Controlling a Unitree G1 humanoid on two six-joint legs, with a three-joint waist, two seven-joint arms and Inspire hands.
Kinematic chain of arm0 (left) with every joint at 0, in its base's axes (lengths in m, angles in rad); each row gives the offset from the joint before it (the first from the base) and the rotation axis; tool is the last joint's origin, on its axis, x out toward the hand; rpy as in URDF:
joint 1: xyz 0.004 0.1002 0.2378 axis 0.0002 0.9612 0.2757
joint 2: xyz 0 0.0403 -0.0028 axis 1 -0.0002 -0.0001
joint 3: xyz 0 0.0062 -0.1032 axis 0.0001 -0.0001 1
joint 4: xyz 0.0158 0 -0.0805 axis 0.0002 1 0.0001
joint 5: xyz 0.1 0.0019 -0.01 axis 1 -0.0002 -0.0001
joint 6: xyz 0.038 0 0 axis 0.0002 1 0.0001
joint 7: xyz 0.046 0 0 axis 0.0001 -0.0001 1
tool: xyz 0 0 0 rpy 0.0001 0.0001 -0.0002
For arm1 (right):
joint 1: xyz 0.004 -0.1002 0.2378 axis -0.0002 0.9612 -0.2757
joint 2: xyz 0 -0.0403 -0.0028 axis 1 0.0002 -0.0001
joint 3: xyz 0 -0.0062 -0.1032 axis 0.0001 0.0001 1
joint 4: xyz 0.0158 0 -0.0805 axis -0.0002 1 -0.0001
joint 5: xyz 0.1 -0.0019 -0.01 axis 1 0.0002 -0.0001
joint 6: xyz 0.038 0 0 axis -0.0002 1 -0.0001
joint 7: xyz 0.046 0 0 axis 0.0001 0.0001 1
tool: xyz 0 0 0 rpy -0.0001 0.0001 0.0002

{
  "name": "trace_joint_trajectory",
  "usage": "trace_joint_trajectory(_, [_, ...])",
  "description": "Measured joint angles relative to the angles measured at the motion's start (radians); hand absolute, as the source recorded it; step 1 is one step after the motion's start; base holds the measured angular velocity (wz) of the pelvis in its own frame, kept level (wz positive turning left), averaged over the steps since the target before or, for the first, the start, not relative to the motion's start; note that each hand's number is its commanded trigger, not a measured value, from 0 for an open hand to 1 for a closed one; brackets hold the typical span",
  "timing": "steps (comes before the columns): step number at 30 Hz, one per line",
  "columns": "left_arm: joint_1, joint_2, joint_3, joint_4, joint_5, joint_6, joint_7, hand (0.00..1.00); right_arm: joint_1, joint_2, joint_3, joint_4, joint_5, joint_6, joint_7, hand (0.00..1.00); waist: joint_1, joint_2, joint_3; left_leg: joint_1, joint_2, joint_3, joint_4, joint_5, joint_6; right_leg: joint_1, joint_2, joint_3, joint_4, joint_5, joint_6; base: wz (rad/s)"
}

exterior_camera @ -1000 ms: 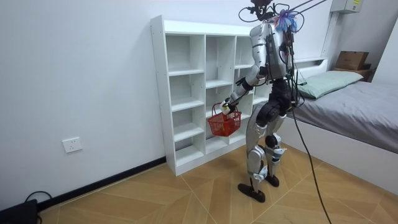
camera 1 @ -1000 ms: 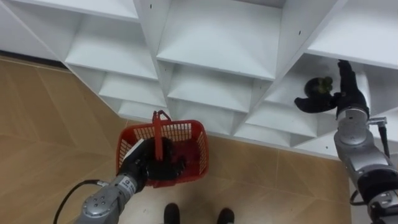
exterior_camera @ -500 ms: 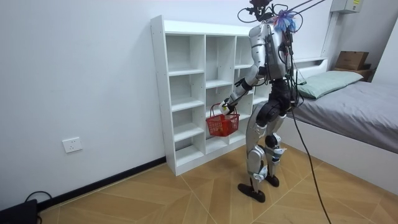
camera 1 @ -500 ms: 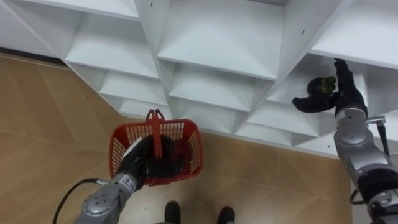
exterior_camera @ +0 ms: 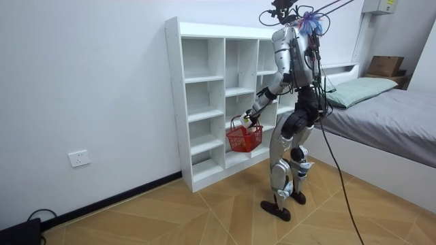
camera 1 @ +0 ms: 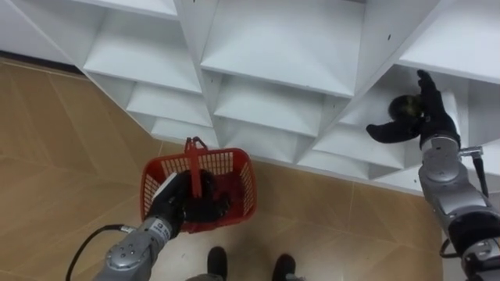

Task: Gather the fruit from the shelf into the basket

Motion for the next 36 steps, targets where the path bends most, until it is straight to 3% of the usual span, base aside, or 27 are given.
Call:
trace_joint_trajectory(22, [-0.042, -0.005, -0.003, 0.000, 0.000, 0.005, 0.012, 1.00, -0.016, -0.001, 0.007, 0.001, -0.005, 0.000, -0.046, 0.00, -0.001, 0.006, 0.0042, -0.044, 0.001, -0.008, 0.022, 0.001, 0.002, -0.034, -0.004, -0.012, 0.016, 0.001, -0.002, 0.01])
trace_joint_trajectory(23, [-0.042, -0.006, -0.003, 0.000, 0.000, 0.007, 0.014, 1.00, -0.016, -0.001, 0.007, 0.001, -0.005, 0.000, -0.046, 0.66, -0.001, 0.007, 0.0049, -0.044, 0.001, -0.008, 0.022, 0.002, 0.003, -0.034, -0.004, -0.012, 0.017, 0.001, -0.002, 0.00])
trace_joint_trajectory(24, [-0.042, -0.006, -0.003, 0.000, 0.000, 0.008, 0.015, 1.00, -0.016, -0.001, 0.007, 0.001, -0.005, 0.000, -0.046, 0.98, -0.001, 0.008, 0.0052, -0.044, 0.001, -0.008, 0.022, 0.002, 0.003, -0.035, -0.004, -0.012, 0.018, 0.001, -0.002, 0.00])
trace_joint_trajectory(36, [-0.052, -0.009, -0.010, 0.000, 0.000, 0.017, 0.019, 1.00, -0.022, -0.029, 0.005, 0.010, -0.044, 0.000, -0.089, 1.00, 0.000, 0.017, 0.0087, -0.046, 0.004, -0.011, 0.024, 0.003, 0.005, -0.034, -0.003, -0.016, 0.020, 0.005, -0.006, 0.00])
